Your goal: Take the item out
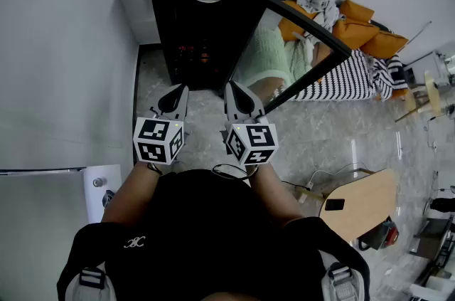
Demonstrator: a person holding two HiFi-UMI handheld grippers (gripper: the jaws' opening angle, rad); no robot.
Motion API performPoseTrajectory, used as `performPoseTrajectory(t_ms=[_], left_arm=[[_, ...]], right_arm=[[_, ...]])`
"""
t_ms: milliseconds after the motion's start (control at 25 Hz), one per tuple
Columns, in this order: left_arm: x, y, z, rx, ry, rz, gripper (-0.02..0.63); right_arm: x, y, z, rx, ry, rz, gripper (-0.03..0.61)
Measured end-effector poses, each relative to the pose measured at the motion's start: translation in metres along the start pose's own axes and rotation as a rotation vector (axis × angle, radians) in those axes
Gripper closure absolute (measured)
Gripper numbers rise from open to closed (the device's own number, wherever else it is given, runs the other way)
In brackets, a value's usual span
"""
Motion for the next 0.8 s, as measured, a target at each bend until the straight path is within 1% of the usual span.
performPoseTrajectory(t_ms=[120,320,640,800], left_arm=[[-0.002,0.003,0.0,0.007,-0.003,0.001,0.607],[-0.003,0.003,0.001,0.007,-0.007,0.004,0.607],[0.002,0.007,0.004,0.016,-0.011,-0.012,0.607],[0.008,0.011,0.004,-0.001,-0.013,-0.022,0.607]], right_arm=[[-0.003,0.001,0.001,0.004,0.005,-0.001,0.571],[-0.002,0.003,-0.002,0.004,-0.024,-0.006,0.571],[0.0,0.01,-0.003,0.007,-0.03,-0.021,0.571],[-0.002,0.02,-0.002,0.01,-0.029,-0.038,0.571]])
Point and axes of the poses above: the fingertips, and each gripper's own axes: x backward along the fingers, y to its left, z out of its underside, the point moved 1 cm from there along x, backward along the fingers, and after that the axes turned 4 degrees about z, right-handed, at the moved point
